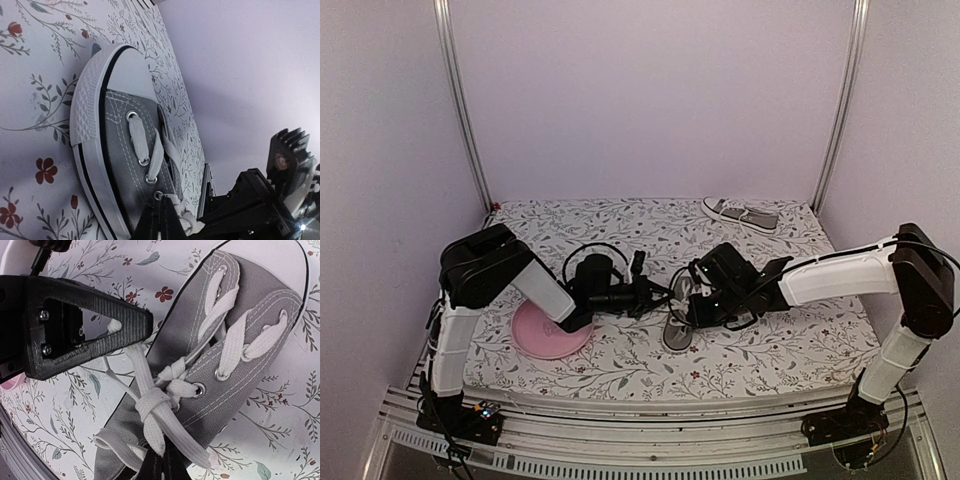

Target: Tie the shoes

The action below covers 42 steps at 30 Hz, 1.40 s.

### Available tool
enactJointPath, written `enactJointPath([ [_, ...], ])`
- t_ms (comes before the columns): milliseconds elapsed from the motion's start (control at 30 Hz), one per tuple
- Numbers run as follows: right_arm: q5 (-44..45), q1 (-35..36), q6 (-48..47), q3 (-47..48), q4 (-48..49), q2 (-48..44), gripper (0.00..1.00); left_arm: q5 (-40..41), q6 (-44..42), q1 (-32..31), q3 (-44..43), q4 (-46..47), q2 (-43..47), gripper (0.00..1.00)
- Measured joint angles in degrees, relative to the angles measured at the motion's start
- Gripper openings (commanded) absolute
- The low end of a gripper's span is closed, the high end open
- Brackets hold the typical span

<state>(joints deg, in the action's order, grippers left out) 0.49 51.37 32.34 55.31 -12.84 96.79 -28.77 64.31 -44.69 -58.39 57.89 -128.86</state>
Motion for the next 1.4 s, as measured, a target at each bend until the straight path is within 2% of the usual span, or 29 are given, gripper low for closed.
enactJointPath([
  [1400, -1.2, 0.0, 1.2, -5.3, 3.8, -3.1, 0.02, 4.2, -6.3, 1.9, -0.7, -6.6, 0.0, 0.00],
])
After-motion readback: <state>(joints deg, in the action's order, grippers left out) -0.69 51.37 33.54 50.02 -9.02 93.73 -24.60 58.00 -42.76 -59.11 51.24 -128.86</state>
